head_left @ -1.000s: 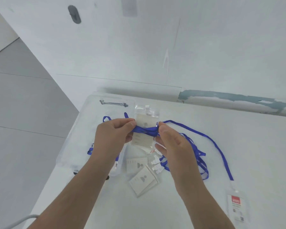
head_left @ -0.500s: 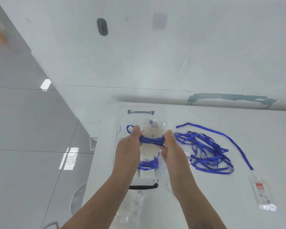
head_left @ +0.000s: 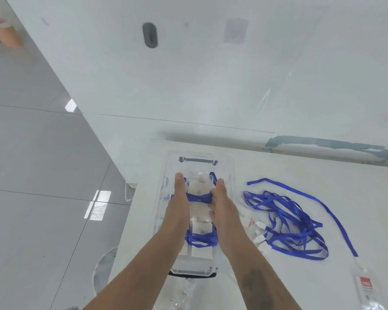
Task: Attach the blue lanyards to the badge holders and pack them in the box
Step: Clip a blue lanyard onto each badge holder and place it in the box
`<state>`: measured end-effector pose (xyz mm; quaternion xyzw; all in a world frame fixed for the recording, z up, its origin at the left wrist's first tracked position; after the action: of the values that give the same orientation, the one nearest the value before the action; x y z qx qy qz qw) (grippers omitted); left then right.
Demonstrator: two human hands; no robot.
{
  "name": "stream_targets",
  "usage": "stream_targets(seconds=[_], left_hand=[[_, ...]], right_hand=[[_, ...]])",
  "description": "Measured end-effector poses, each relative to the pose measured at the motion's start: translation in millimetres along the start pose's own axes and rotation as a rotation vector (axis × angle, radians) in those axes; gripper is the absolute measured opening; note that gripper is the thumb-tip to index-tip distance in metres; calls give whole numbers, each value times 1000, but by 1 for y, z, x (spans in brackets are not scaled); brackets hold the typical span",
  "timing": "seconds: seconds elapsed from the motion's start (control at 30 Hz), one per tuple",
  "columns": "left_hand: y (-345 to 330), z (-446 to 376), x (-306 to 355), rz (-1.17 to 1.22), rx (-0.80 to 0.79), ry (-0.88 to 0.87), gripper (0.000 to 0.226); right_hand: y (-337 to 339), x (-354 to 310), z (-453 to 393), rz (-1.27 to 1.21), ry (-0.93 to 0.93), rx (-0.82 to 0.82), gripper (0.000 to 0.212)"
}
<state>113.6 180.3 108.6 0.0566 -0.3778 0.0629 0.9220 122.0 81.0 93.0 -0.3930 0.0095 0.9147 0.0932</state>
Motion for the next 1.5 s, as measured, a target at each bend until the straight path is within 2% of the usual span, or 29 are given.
stream_targets(seconds=[0.1, 0.27, 0.33, 0.47, 0.63, 0.73, 0.8, 0.87, 0.93, 1.0, 1.2, 1.37, 1.5], left_hand=[[-3, -16, 8, 77, 67, 56, 66], [-3, -43, 8, 80, 143, 121, 64], [-6, -54, 6, 67, 169, 124, 59], [-12, -62, 5, 8, 191, 131, 64], [-14, -97, -18, -62, 196, 143, 123], [-17, -105, -23, -63, 192, 144, 138], [-20, -94, -15, -44, 193, 157, 125], [-21, -77, 1, -29, 194, 162, 102], [-19, -69, 9, -20, 193, 176, 87], [-15, -67, 10, -19, 194, 194, 83], [-3, -47, 21, 78, 144, 119, 69], [13, -38, 22, 81, 162, -73, 71], [26, -21, 25, 10, 199, -349, 70]], right_hand=[[-5, 1, -26, 7, -64, -22, 45], [-28, 8, -52, -8, -145, -41, 73], [-35, 9, -60, 4, -156, -29, 71], [-45, 12, -71, 6, -171, 13, 69], [-39, 9, -78, -14, -212, 10, 58], [-38, 7, -79, -22, -210, 0, 49], [-38, 9, -82, -56, -227, -10, 50], [-40, 7, -79, -73, -213, -1, 51], [-43, 5, -76, -74, -198, -8, 65], [-44, 7, -76, -52, -195, 1, 80], [-37, -2, -70, 9, -237, 24, 73], [-24, -21, -43, 34, -196, -49, 63], [-20, -27, -13, 47, 49, -40, 46]])
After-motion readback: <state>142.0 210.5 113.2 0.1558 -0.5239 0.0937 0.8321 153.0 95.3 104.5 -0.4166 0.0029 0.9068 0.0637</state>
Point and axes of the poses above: each hand's wrist, its own z-axis away from the middle knuckle, its own y-axis out of the back of the hand, x = y × z, the point moved 1 cm from there along -z, towards the middle knuckle, and after that the axes turned 7 degrees about -z, right-handed, at the moved point
